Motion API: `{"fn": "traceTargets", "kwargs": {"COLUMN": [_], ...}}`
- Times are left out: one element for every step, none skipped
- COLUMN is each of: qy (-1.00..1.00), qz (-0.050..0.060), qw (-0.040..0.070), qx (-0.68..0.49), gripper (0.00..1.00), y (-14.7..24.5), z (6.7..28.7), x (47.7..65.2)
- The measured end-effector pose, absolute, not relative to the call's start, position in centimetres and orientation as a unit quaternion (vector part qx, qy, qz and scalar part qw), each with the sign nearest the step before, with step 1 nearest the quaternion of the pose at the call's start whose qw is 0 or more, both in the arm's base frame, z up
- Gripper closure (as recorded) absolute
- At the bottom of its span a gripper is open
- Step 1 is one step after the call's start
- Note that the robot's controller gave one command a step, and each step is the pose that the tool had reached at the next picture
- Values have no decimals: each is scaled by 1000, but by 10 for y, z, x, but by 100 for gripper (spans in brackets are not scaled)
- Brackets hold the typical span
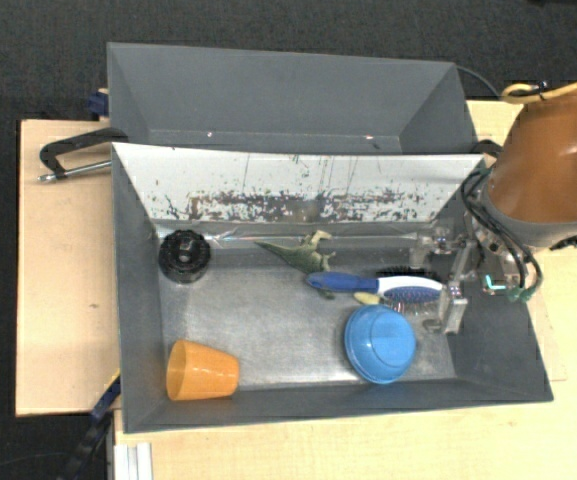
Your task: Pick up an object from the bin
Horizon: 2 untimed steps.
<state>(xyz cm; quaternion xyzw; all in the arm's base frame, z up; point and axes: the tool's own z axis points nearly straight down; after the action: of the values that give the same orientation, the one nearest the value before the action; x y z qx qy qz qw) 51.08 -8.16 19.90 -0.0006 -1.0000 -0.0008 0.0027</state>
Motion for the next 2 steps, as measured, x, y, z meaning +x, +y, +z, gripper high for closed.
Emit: {"fn": "traceTargets", "kwargs": {"qy": [-1000, -1000], "qz": [-1, 0], "qw": [2, -2], "qx": [17, 18], "gripper": [0, 100], "y": [-111, -111], "z": [72, 77], "x": [557, 560]}}
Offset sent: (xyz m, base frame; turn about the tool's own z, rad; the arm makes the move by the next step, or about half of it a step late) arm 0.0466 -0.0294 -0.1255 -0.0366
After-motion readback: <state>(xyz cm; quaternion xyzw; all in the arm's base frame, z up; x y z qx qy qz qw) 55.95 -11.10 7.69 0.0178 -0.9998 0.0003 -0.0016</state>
